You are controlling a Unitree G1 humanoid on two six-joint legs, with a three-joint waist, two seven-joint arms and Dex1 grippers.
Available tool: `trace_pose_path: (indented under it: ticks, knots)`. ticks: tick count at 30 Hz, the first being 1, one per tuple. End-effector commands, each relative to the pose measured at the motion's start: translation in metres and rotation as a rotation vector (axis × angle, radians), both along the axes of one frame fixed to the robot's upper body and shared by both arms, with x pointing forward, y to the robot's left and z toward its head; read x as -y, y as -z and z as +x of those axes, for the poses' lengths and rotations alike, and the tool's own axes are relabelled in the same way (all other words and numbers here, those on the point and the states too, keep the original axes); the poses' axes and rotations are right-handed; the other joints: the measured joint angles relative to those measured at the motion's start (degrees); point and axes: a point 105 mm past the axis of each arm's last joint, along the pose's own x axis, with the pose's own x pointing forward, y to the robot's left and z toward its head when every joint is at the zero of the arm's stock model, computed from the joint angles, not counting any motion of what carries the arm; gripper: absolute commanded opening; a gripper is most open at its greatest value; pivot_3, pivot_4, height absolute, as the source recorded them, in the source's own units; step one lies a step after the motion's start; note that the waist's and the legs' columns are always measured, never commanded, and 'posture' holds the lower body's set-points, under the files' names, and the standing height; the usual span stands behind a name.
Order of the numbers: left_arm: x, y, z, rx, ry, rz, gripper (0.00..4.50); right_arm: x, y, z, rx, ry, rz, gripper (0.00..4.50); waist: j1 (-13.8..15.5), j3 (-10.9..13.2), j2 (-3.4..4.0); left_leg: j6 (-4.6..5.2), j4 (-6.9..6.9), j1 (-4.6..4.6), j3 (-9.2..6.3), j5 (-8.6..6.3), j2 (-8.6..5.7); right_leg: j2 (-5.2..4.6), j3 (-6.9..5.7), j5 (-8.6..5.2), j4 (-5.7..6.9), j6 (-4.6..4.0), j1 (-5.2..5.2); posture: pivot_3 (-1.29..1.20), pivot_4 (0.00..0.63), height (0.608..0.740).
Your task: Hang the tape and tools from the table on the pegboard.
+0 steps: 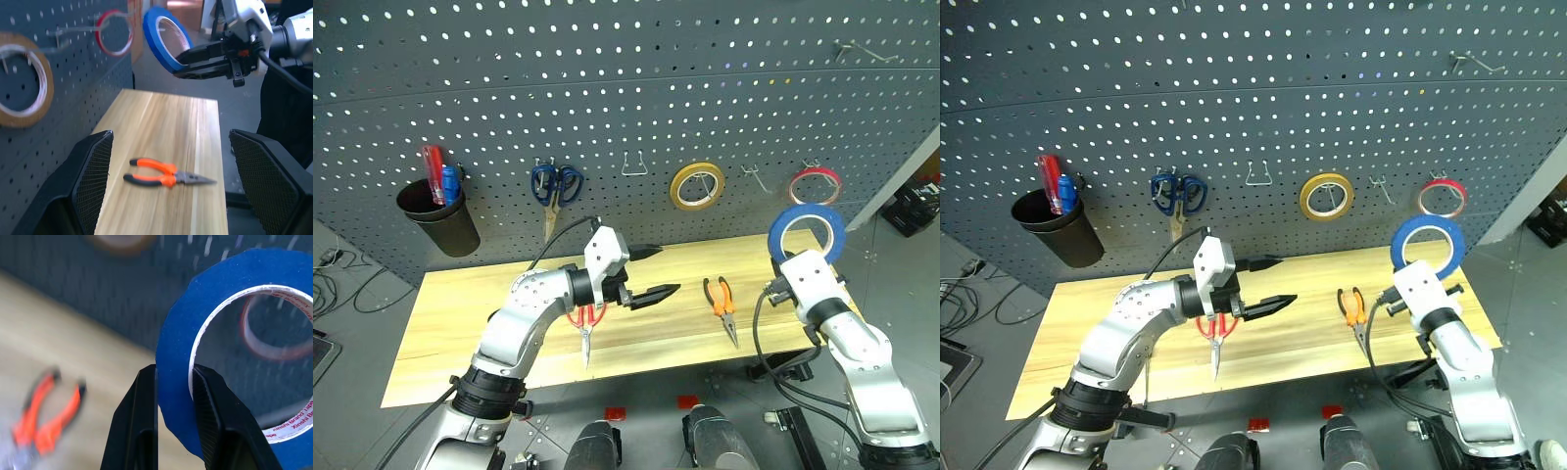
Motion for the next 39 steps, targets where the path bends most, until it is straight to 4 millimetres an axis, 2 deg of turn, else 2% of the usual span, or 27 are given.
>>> trace_pose_path:
  ticks: [1, 9, 12, 15, 16, 22, 24, 27, 32, 33, 35, 39]
  knots:
    - [0.005, -0.016, 0.0, 0.034, 0.015, -0.046, 3.98, -0.012, -0.036, 0.017, 0.141, -0.061, 0.055, 0.68, -0.04, 0.1, -0.06, 0.0, 0.0, 0.0, 0.0, 0.0, 0.0, 0.0, 0.0, 0.0, 0.0, 0.0, -0.01, -0.12, 0.187, 0.74]
    - [0.003, -0.016, 0.001, 0.037, 0.0, -0.036, 3.98, -0.018, -0.033, 0.07, 0.061, -0.119, 0.183, 0.68, 0.03, 0.28, -0.13, 0.0, -0.05, -0.04, -0.1, 0.0, 0.01, 0.03, -0.15, 0.0, -0.03, -0.02, -0.04, -0.11, 0.185, 0.74]
    - [0.002, -0.015, 0.0, 0.034, -0.005, -0.034, 3.98, -0.012, -0.029, 0.081, 0.036, -0.09, 0.208, 0.68, 0.01, 0.3, -0.14, 0.01, -0.04, -0.04, -0.08, 0.0, 0.01, 0.01, -0.11, 0.01, -0.02, -0.02, -0.04, -0.09, 0.182, 0.74]
    - [0.001, -0.013, 0.0, 0.03, -0.012, -0.031, 3.98, -0.013, -0.028, 0.084, 0.022, -0.092, 0.236, 0.68, 0.05, 0.3, -0.14, 0.01, -0.04, -0.05, -0.09, 0.0, 0.02, 0.01, -0.13, 0.01, -0.03, -0.02, -0.04, -0.09, 0.181, 0.74]
    - [0.001, -0.012, 0.0, 0.029, -0.014, -0.03, 3.98, -0.014, -0.027, 0.084, 0.019, -0.095, 0.242, 0.68, 0.03, 0.3, -0.13, 0.0, -0.05, -0.05, -0.09, 0.0, 0.03, 0.01, -0.12, 0.01, -0.02, -0.02, -0.05, -0.1, 0.181, 0.74]
    - [-0.013, -0.002, 0.004, 0.01, -0.054, 0.002, 3.98, -0.024, -0.014, 0.064, -0.009, -0.124, 0.229, 2.64, 0.04, 0.31, -0.13, 0.01, -0.05, -0.05, -0.1, 0.0, 0.05, 0.01, -0.11, 0.01, -0.02, -0.02, -0.06, -0.1, 0.183, 0.74]
    - [-0.02, 0.002, 0.005, 0.02, -0.059, 0.05, 3.98, -0.034, -0.006, 0.05, -0.038, -0.15, 0.206, 3.34, 0.03, 0.31, -0.13, 0.01, -0.06, -0.05, -0.1, 0.0, 0.06, 0.01, -0.12, 0.0, -0.02, -0.02, -0.06, -0.1, 0.183, 0.74]
    - [-0.037, 0.014, 0.004, 0.016, -0.069, 0.139, 3.98, -0.051, 0.018, 0.02, -0.155, -0.158, 0.239, 4.4, 0.06, 0.32, -0.11, 0.01, -0.09, -0.05, -0.13, 0.0, 0.07, 0.02, -0.13, 0.0, -0.02, -0.02, -0.07, -0.1, 0.186, 0.74]
    - [-0.071, 0.043, -0.005, -0.052, -0.075, 0.295, 3.98, -0.071, 0.059, -0.012, -0.394, -0.046, 0.293, 4.48, -0.11, 0.47, 0.01, 0.01, -0.11, -0.03, -0.15, 0.0, 0.11, 0.02, -0.06, 0.0, -0.01, -0.03, -0.1, -0.1, 0.194, 0.74]
    - [-0.075, 0.047, -0.007, -0.07, -0.07, 0.316, 3.98, -0.075, 0.064, -0.014, -0.429, -0.024, 0.312, 4.48, -0.1, 0.5, 0.01, 0.01, -0.11, -0.02, -0.15, -0.01, 0.1, 0.01, -0.07, 0.0, -0.01, -0.03, -0.1, -0.1, 0.194, 0.74]
    - [-0.085, 0.056, -0.01, -0.095, -0.068, 0.358, 3.98, -0.078, 0.083, -0.014, -0.526, 0.051, 0.231, 4.48, 0.01, 0.54, 0.04, 0.01, -0.11, -0.03, -0.17, -0.01, 0.09, 0.0, -0.09, 0.0, -0.01, -0.03, -0.11, -0.1, 0.195, 0.74]
    - [-0.091, 0.057, -0.005, -0.086, -0.082, 0.379, 3.98, -0.083, 0.102, -0.003, -0.62, 0.074, 0.213, 4.48, 0.32, 0.67, -0.04, 0.01, -0.09, -0.04, -0.19, -0.01, 0.01, -0.11, -0.17, 0.0, -0.07, -0.03, -0.09, -0.09, 0.192, 0.74]
